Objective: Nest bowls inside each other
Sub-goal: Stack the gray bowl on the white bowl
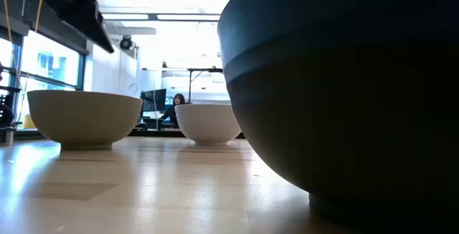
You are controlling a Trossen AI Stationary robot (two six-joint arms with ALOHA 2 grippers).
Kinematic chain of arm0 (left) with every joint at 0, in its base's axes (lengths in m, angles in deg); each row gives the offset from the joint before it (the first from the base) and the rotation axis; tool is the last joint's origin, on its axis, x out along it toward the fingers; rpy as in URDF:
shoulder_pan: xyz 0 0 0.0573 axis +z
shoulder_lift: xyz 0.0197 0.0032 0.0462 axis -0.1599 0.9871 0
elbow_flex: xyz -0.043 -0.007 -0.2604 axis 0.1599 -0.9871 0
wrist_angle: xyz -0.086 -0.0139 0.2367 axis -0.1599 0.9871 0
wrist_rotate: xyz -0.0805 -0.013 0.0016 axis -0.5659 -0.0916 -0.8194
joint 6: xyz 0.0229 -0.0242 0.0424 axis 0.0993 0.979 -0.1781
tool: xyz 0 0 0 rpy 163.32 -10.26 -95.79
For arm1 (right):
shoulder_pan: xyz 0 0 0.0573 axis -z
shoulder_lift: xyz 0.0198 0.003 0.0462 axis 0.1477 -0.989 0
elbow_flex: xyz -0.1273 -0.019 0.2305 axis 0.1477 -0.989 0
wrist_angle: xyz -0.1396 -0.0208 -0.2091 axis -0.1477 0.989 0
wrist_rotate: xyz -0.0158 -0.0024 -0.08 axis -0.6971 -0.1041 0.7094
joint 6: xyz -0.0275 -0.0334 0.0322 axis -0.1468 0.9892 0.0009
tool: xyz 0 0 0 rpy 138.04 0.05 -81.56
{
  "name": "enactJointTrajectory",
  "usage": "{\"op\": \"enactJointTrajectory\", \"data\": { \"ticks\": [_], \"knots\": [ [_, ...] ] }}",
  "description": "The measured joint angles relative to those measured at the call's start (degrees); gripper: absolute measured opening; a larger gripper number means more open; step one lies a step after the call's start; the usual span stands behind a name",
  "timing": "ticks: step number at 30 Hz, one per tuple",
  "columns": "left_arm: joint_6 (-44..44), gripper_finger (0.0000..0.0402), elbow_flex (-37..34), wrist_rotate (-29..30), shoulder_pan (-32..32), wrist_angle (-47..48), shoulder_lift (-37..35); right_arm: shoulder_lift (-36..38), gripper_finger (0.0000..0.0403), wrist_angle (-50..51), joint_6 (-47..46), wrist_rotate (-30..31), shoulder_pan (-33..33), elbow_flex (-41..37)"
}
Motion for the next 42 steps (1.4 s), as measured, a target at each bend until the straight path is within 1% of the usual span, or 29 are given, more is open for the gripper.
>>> {"op": "enactJointTrajectory", "data": {
  "ticks": [6, 15, 22, 30, 36, 42],
  "knots": [
    [-0.87, 0.0182, 0.00, -2.46, 2.30, 0.92, 3.46, -1.79, 0.0094, -3.14, 0.30, -0.36, 0.00, 0.00],
    [-4.61, 0.0182, 0.00, -8.62, 5.73, 0.92, 12.27, -4.39, 0.0094, -6.03, 0.45, -0.89, 0.00, 0.00],
    [-6.53, 0.0182, 0.00, -9.72, 7.77, 0.86, 17.60, -4.43, 0.0094, -6.03, 1.45, -0.97, 0.00, 0.00],
    [-7.92, 0.0173, 0.00, -13.49, 10.95, 0.70, 22.12, -4.43, 0.0094, -6.01, 1.55, -1.02, 0.00, 0.00],
    [-8.07, 0.0168, 0.00, -15.43, 12.11, -0.50, 25.04, -4.43, 0.0094, -6.01, 1.55, -1.04, 0.00, 0.00],
    [-8.27, 0.0168, -0.02, -17.13, 12.20, -3.63, 29.01, -4.43, 0.0094, -6.01, 1.56, -1.04, 0.00, 0.00]
  ]
}}
